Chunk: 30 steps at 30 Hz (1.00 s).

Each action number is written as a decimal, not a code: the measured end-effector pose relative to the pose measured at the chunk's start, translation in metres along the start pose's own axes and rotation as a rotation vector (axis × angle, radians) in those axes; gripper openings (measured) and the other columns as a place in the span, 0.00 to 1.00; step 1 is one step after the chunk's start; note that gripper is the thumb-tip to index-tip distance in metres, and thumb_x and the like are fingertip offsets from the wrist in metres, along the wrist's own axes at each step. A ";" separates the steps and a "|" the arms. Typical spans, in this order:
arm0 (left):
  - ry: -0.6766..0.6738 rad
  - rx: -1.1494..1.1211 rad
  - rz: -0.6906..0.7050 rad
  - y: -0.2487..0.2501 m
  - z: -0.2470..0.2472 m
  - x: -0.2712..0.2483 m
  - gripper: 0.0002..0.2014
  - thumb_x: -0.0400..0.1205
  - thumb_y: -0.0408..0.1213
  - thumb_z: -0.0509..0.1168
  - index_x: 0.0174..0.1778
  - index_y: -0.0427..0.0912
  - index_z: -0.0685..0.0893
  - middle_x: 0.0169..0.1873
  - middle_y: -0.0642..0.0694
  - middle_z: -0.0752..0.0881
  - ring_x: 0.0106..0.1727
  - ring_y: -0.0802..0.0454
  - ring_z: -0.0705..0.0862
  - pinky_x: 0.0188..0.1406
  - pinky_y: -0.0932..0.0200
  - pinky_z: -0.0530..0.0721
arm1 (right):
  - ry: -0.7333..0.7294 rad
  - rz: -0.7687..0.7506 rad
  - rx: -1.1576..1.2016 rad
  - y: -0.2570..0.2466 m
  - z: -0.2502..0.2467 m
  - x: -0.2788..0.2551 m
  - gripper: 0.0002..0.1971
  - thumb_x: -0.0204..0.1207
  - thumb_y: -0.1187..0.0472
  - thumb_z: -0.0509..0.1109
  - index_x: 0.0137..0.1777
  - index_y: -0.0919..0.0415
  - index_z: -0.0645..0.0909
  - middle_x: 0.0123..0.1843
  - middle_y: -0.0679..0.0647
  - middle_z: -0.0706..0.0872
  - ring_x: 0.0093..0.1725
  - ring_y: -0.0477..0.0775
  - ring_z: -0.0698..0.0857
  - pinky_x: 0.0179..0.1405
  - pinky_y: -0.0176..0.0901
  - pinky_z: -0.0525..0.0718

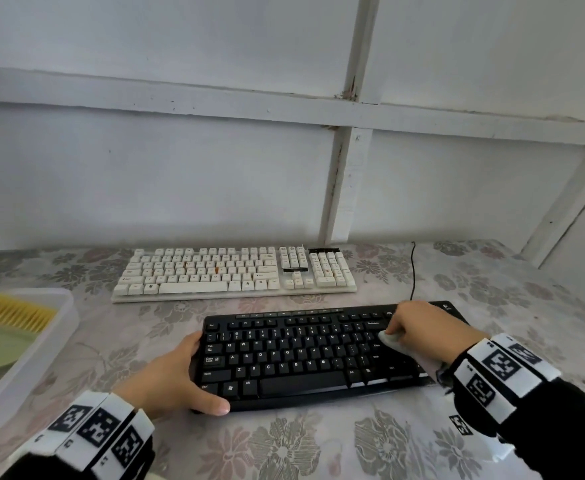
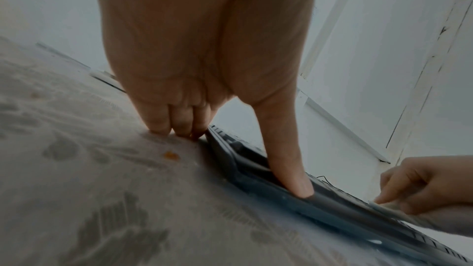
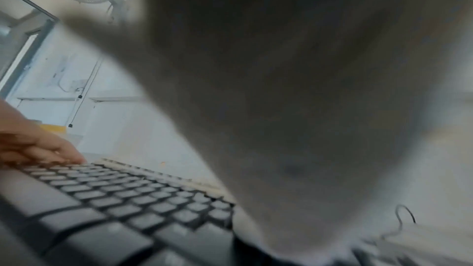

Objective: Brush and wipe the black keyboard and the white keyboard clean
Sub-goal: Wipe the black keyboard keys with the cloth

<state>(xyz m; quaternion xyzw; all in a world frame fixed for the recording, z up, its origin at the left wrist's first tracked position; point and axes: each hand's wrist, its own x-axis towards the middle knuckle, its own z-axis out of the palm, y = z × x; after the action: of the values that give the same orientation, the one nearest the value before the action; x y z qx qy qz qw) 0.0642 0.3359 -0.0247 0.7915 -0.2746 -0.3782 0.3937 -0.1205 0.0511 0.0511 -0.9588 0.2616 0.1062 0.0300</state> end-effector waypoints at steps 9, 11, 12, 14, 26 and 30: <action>-0.015 -0.061 0.004 0.000 0.001 -0.001 0.73 0.33 0.54 0.85 0.78 0.54 0.58 0.58 0.69 0.76 0.63 0.59 0.78 0.68 0.55 0.75 | -0.051 -0.393 0.185 -0.090 -0.004 0.009 0.15 0.81 0.61 0.60 0.60 0.63 0.85 0.42 0.53 0.82 0.50 0.58 0.85 0.42 0.22 0.70; -0.014 -0.063 0.010 0.001 0.001 -0.001 0.74 0.32 0.55 0.85 0.77 0.55 0.58 0.58 0.69 0.76 0.61 0.61 0.79 0.65 0.57 0.76 | -0.040 -0.366 0.161 -0.087 -0.001 0.009 0.16 0.81 0.61 0.59 0.62 0.63 0.84 0.39 0.49 0.77 0.47 0.59 0.80 0.46 0.24 0.72; -0.011 -0.065 0.011 0.001 0.001 -0.001 0.73 0.31 0.55 0.84 0.77 0.55 0.59 0.57 0.69 0.77 0.60 0.62 0.79 0.64 0.58 0.76 | -0.040 -0.335 0.158 -0.080 -0.001 0.009 0.16 0.81 0.59 0.60 0.63 0.61 0.84 0.41 0.47 0.76 0.46 0.54 0.78 0.50 0.28 0.74; -0.004 -0.065 0.003 0.000 0.000 -0.001 0.73 0.31 0.55 0.84 0.76 0.56 0.59 0.58 0.68 0.77 0.61 0.60 0.80 0.66 0.55 0.77 | -0.049 -0.281 0.169 -0.059 -0.002 0.006 0.16 0.81 0.56 0.61 0.62 0.60 0.85 0.42 0.47 0.80 0.46 0.50 0.80 0.52 0.33 0.76; 0.001 -0.031 -0.013 -0.002 -0.001 0.001 0.75 0.32 0.55 0.85 0.79 0.54 0.57 0.58 0.70 0.75 0.64 0.57 0.78 0.70 0.52 0.74 | -0.041 -0.196 0.219 -0.027 -0.015 0.006 0.15 0.79 0.54 0.65 0.63 0.56 0.84 0.51 0.41 0.85 0.51 0.41 0.83 0.61 0.34 0.77; 0.000 -0.036 -0.012 -0.002 0.000 0.002 0.74 0.33 0.53 0.86 0.79 0.54 0.58 0.57 0.69 0.76 0.63 0.58 0.79 0.70 0.51 0.75 | -0.054 -0.421 0.196 -0.070 -0.003 0.011 0.15 0.80 0.62 0.64 0.66 0.56 0.83 0.43 0.36 0.74 0.46 0.39 0.77 0.56 0.30 0.68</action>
<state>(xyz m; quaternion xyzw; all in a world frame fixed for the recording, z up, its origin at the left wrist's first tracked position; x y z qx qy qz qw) 0.0656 0.3358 -0.0273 0.7860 -0.2630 -0.3854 0.4056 -0.0751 0.1057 0.0515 -0.9816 0.0640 0.0974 0.1514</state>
